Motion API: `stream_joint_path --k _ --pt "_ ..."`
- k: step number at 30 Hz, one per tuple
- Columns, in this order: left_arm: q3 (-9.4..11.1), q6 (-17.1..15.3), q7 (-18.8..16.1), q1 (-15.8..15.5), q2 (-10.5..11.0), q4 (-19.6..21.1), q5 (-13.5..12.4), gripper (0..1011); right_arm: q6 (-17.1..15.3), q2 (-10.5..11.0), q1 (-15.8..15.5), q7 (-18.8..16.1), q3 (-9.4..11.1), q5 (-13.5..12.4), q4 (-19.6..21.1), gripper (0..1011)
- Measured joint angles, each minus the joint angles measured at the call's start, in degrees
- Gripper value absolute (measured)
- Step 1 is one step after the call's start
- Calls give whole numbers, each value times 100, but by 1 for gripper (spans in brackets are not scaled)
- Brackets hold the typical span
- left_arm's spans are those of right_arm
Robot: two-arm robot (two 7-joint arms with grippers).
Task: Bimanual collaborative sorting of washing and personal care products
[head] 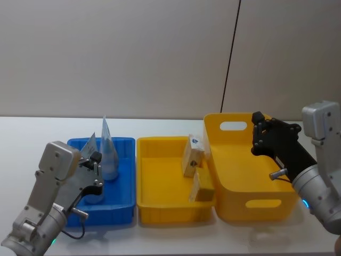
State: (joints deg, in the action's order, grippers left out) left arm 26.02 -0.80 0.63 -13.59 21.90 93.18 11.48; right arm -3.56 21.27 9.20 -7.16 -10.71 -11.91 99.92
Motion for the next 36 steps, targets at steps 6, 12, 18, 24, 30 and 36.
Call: stream_joint_path --k 6,12,18,24,30,36 --pt "0 0 0 0 0 0 0 0 0 0 0 0 0 0 0 0" --pt "0 0 0 0 0 0 0 0 0 0 0 0 0 0 0 0" --pt "0 0 0 0 0 0 0 0 0 0 0 0 0 0 0 0" --pt "0 0 0 0 0 0 0 0 0 0 0 0 0 0 0 0" --pt "0 0 0 0 0 0 0 0 0 0 0 0 0 0 0 0" --pt "0 0 0 0 0 0 0 0 5 -7 96 -52 -16 0 -86 0"
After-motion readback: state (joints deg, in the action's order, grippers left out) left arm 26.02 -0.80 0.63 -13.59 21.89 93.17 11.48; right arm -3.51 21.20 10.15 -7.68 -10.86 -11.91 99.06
